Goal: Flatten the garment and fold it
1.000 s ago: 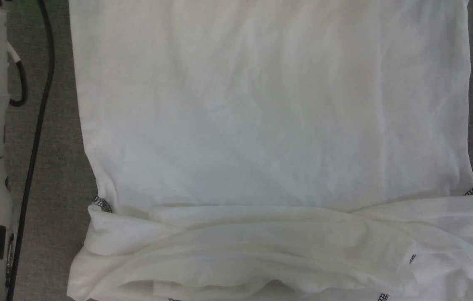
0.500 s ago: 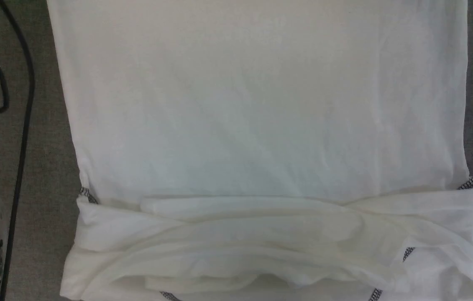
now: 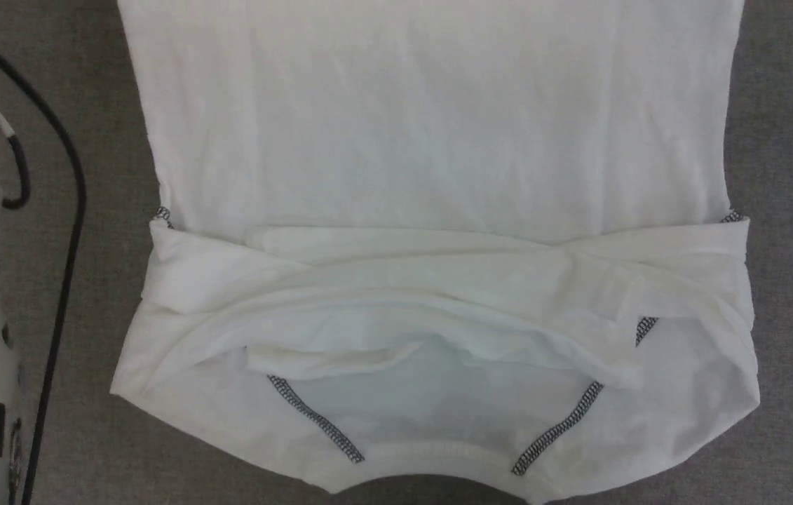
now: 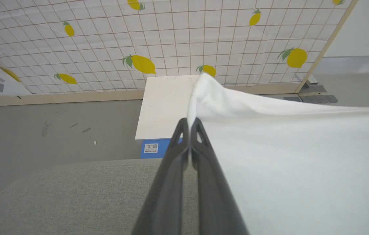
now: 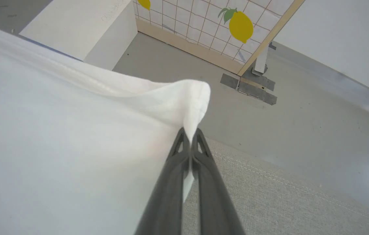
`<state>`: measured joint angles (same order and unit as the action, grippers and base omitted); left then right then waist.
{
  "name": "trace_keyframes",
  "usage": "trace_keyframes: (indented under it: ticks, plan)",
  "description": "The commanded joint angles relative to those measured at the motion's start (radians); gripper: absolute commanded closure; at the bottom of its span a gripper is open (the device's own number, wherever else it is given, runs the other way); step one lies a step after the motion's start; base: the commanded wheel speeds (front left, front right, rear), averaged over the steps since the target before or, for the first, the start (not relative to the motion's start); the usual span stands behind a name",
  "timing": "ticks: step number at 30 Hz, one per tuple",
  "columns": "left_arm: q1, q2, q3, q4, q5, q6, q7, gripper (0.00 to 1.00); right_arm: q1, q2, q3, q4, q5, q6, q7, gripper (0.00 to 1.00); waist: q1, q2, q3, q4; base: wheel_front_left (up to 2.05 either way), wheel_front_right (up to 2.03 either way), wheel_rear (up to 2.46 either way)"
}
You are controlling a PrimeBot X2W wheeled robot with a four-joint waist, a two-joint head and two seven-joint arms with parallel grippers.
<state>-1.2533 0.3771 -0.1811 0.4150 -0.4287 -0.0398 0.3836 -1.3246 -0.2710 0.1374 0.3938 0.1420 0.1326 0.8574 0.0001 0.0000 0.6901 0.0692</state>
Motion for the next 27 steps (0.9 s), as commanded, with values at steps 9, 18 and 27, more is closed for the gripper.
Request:
trace_keyframes:
  ticks: [9, 18, 27]
  plan:
    - [0.388, -0.033, 0.019, -0.077, -0.091, -0.048, -0.214, 1.00, 0.412, -0.053, -0.013, -0.119, 0.243, -0.002, -0.144, 1.00, -0.0001, 0.0000, -0.295, 0.019, 0.00, 0.00, 0.00]
    - [0.770, -0.088, 0.037, -0.233, -0.166, -0.019, -0.282, 1.00, 0.858, 0.024, -0.173, -0.277, 0.354, -0.002, -0.200, 1.00, -0.0001, 0.0000, -0.459, 0.037, 0.00, 0.00, 0.00]
    - [1.098, -0.155, 0.077, -0.346, -0.241, 0.057, -0.316, 1.00, 1.138, 0.138, -0.270, -0.406, 0.347, -0.002, -0.222, 1.00, -0.0001, 0.0000, -0.514, 0.036, 0.00, 0.00, 0.00]
